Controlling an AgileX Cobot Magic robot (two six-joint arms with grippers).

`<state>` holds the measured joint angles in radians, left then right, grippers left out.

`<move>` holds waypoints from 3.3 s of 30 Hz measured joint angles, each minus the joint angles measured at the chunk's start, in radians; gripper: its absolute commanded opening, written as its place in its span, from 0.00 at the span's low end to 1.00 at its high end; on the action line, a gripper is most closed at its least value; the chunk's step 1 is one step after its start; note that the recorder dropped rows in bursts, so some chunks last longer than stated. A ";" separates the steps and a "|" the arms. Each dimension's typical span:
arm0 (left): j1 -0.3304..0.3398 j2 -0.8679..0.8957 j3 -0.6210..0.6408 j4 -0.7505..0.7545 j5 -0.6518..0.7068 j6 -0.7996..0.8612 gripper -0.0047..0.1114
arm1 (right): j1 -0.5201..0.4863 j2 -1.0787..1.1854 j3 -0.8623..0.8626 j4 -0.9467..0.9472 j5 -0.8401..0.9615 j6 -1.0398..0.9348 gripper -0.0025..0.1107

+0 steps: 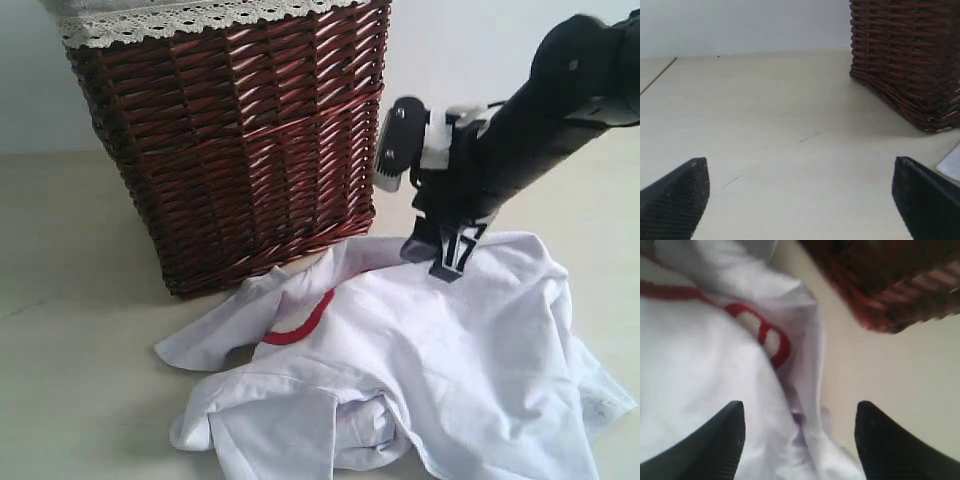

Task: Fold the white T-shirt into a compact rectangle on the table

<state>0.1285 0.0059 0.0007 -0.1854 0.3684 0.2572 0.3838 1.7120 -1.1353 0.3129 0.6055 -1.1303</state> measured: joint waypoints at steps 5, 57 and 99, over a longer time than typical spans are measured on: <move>0.000 0.000 0.000 0.000 0.000 0.000 0.85 | 0.051 -0.142 -0.002 0.120 0.054 -0.083 0.57; 0.000 0.000 0.000 0.000 0.000 0.000 0.85 | 0.184 -0.357 0.261 0.370 0.517 -0.343 0.55; 0.000 0.000 0.000 0.000 0.000 0.000 0.85 | -0.403 0.025 0.436 0.051 0.026 -0.126 0.13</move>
<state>0.1285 0.0059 0.0007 -0.1854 0.3684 0.2572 -0.0188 1.7369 -0.6993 0.3637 0.6319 -1.2565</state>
